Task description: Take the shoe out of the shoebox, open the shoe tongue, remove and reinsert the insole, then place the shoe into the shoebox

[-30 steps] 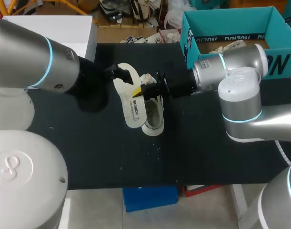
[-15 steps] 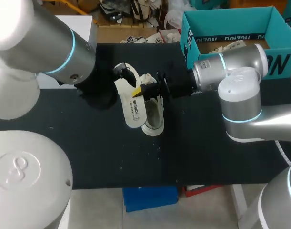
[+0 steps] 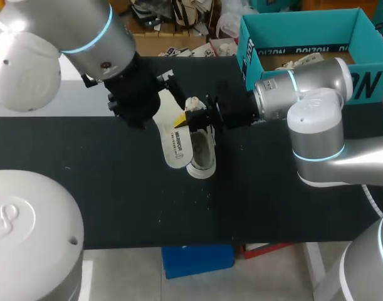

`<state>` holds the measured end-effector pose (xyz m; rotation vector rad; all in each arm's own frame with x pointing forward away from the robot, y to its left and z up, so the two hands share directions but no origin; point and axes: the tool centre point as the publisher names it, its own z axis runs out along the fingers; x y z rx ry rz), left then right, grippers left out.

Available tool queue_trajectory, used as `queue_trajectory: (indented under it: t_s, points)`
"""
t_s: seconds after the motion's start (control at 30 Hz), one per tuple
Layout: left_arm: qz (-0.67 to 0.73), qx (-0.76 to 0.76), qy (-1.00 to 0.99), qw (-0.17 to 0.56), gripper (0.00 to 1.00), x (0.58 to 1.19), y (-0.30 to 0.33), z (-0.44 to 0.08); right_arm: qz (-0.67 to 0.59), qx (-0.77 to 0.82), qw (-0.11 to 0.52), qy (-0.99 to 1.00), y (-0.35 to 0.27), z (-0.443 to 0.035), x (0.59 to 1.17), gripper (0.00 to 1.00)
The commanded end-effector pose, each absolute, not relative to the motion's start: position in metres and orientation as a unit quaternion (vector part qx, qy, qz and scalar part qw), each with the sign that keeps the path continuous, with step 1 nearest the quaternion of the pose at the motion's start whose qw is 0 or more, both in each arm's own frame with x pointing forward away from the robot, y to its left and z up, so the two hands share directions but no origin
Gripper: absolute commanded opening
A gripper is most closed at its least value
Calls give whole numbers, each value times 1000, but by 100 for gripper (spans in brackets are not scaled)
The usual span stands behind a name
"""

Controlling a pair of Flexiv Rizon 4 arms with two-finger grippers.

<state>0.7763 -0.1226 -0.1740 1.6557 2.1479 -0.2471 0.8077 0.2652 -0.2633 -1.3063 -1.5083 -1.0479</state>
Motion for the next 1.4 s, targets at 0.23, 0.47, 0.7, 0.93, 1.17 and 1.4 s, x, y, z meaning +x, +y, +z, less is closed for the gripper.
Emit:
queue_trajectory:
  t_s: [0.23,0.47,0.7,0.93,1.17,1.4]
  points:
    - [-74,611,762,201,100,773,-131,-179,-420,-524,429,-604,266,-264,808,0]
    - [-61,637,746,182,100,768,-138,-178,-420,-524,429,-604,266,-264,808,0]
    - [-58,656,734,165,100,771,-142,-180,-420,-524,429,-604,266,-264,808,0]
    - [-51,657,734,164,100,798,-141,-178,-420,-524,429,-604,266,-264,808,0]
    - [-48,652,737,170,100,831,-139,-176,-420,-524,429,-604,266,-264,808,0]
    - [-48,652,736,174,100,867,-134,-176,-420,-524,429,-604,266,-264,808,0]
